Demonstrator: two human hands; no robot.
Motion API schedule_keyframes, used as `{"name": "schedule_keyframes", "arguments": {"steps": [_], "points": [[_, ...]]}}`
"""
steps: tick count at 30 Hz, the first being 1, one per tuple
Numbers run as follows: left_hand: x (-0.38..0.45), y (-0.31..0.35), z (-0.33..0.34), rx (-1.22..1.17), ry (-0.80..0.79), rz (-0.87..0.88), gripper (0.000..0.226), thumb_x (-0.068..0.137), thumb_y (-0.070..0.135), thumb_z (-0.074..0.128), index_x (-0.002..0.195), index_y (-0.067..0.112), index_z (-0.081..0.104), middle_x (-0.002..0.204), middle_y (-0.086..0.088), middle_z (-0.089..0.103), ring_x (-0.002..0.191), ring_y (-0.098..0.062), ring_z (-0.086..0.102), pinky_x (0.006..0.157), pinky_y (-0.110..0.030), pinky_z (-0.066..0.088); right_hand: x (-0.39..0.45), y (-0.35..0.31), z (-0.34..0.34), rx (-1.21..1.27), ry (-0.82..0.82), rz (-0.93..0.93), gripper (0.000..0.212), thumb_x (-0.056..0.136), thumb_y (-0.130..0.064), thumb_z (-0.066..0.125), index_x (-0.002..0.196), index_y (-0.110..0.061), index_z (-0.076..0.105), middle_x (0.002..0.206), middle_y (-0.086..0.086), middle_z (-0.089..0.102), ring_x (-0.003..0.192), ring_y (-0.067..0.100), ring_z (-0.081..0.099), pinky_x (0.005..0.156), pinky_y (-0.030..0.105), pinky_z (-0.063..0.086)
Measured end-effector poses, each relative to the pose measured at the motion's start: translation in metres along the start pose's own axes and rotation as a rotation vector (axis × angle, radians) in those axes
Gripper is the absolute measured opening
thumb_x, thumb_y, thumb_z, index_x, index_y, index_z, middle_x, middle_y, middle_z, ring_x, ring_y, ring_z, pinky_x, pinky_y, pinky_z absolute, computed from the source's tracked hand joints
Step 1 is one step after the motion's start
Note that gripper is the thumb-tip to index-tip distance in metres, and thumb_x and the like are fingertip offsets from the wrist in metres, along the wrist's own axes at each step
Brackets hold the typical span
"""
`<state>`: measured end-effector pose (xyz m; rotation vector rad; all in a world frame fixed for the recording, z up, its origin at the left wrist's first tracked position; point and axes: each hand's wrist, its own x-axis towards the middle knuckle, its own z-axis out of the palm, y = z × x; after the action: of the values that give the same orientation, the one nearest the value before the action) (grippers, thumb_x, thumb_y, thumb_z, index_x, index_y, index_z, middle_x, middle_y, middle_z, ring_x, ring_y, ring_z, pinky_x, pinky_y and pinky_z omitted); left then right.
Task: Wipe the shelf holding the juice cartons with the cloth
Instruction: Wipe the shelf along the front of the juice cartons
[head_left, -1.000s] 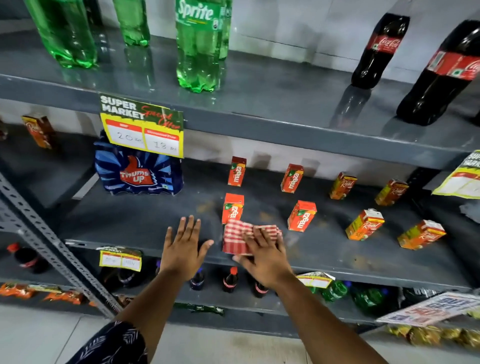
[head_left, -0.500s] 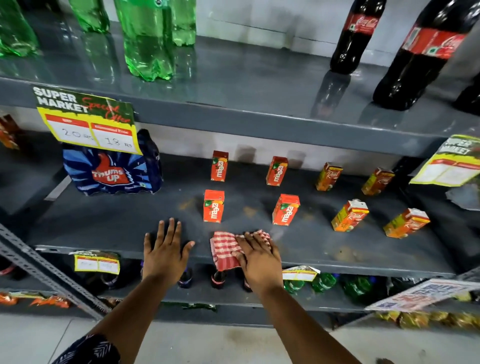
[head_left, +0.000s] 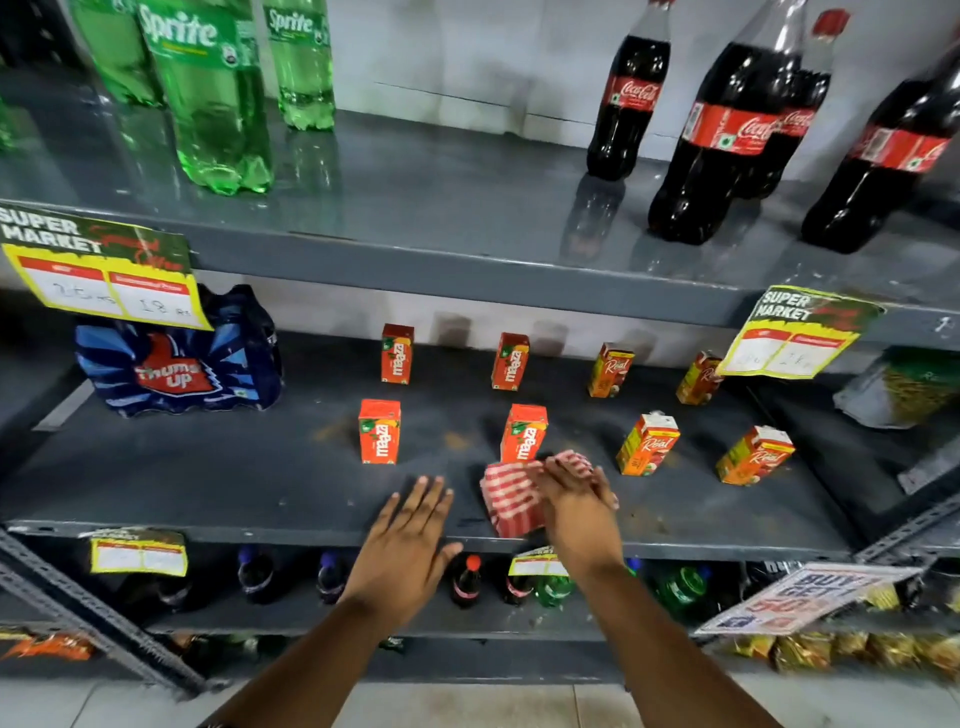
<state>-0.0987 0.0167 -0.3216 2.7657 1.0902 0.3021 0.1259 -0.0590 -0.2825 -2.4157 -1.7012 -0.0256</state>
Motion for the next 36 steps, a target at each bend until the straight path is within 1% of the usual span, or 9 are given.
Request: {"name": "schedule_keyframes", "arguments": {"steps": [5, 8, 12, 18, 20, 22, 24, 27, 36], "points": [[0.043, 0.016, 0.014, 0.003, -0.097, -0.073, 0.070, 0.095, 0.056, 0.017, 0.151, 0.018, -0.002, 0.160, 0.002, -0.009, 0.144, -0.014, -0.018, 0.118, -0.039, -0.007, -0.007, -0.005, 0.032, 0.118, -0.101, 0.069, 0.048, 0.101, -0.040, 0.031, 0.150, -0.037, 0.030, 0.159, -0.008, 0.028, 0.149, 0.011, 0.017, 0.121, 0.038, 0.005], [0.045, 0.018, 0.028, 0.026, -0.159, -0.137, 0.072, 0.093, 0.060, 0.012, 0.151, 0.019, -0.002, 0.161, 0.002, -0.007, 0.145, -0.015, -0.015, 0.117, -0.042, -0.007, -0.013, 0.006, 0.033, 0.144, -0.056, 0.075, 0.043, 0.100, -0.038, 0.038, 0.143, -0.039, 0.042, 0.152, -0.013, 0.041, 0.144, 0.009, 0.030, 0.115, 0.034, 0.019], [0.039, 0.020, 0.034, 0.083, -0.135, -0.147, 0.102, 0.067, 0.072, -0.028, 0.150, 0.021, 0.000, 0.161, 0.003, -0.004, 0.146, -0.016, -0.011, 0.117, -0.044, -0.004, -0.013, 0.015, 0.020, 0.113, -0.045, 0.057, 0.040, 0.097, -0.025, 0.043, 0.133, -0.037, 0.054, 0.136, -0.011, 0.059, 0.131, 0.012, 0.047, 0.107, 0.030, 0.032], [0.039, 0.021, 0.029, 0.069, -0.154, -0.150, 0.108, 0.061, 0.075, -0.029, 0.150, 0.021, -0.002, 0.161, 0.003, -0.005, 0.146, -0.015, -0.012, 0.117, -0.044, -0.004, -0.040, 0.031, 0.011, 0.043, -0.006, -0.024, 0.032, 0.095, -0.042, 0.044, 0.119, -0.031, 0.063, 0.116, -0.006, 0.071, 0.115, 0.019, 0.061, 0.099, 0.039, 0.043], [0.039, 0.022, 0.028, 0.075, -0.154, -0.153, 0.107, 0.063, 0.076, -0.026, 0.151, 0.021, -0.001, 0.161, 0.003, -0.004, 0.147, -0.015, -0.010, 0.117, -0.044, -0.003, -0.047, 0.041, 0.012, -0.021, -0.029, -0.081, 0.047, 0.089, -0.059, 0.043, 0.125, -0.033, 0.058, 0.120, -0.006, 0.070, 0.123, 0.021, 0.057, 0.106, 0.047, 0.038], [0.039, 0.022, 0.028, 0.077, -0.151, -0.157, 0.102, 0.067, 0.076, -0.021, 0.151, 0.021, -0.001, 0.161, 0.003, -0.004, 0.147, -0.015, -0.009, 0.117, -0.044, -0.003, -0.043, 0.048, 0.011, -0.044, -0.154, -0.127, 0.066, 0.085, -0.068, 0.038, 0.144, -0.038, 0.035, 0.141, -0.005, 0.055, 0.142, 0.021, 0.035, 0.119, 0.050, 0.016], [0.039, 0.022, 0.029, 0.076, -0.155, -0.161, 0.097, 0.071, 0.075, -0.017, 0.150, 0.022, -0.002, 0.161, 0.004, -0.004, 0.146, -0.014, -0.011, 0.118, -0.043, -0.003, -0.032, 0.053, 0.010, -0.016, -0.194, -0.153, 0.066, 0.087, -0.064, 0.038, 0.148, -0.045, 0.021, 0.150, -0.006, 0.043, 0.145, 0.022, 0.029, 0.118, 0.050, 0.013], [0.038, 0.022, 0.031, 0.062, -0.132, -0.157, 0.099, 0.069, 0.072, -0.026, 0.151, 0.022, 0.000, 0.161, 0.005, -0.003, 0.146, -0.014, -0.010, 0.117, -0.043, -0.004, -0.027, 0.051, 0.013, -0.039, -0.195, -0.150, 0.058, 0.091, -0.053, 0.040, 0.147, -0.046, 0.023, 0.153, -0.010, 0.038, 0.140, 0.019, 0.037, 0.108, 0.046, 0.028], [0.036, 0.019, 0.032, -0.006, -0.100, -0.141, 0.104, 0.066, 0.067, -0.033, 0.151, 0.020, 0.004, 0.161, 0.002, 0.002, 0.147, -0.017, -0.007, 0.118, -0.044, -0.001, -0.064, 0.059, -0.012, -0.043, -0.230, -0.019, 0.045, 0.095, -0.037, 0.046, 0.137, -0.052, 0.042, 0.142, -0.015, 0.054, 0.126, 0.015, 0.055, 0.099, 0.031, 0.043]]}}
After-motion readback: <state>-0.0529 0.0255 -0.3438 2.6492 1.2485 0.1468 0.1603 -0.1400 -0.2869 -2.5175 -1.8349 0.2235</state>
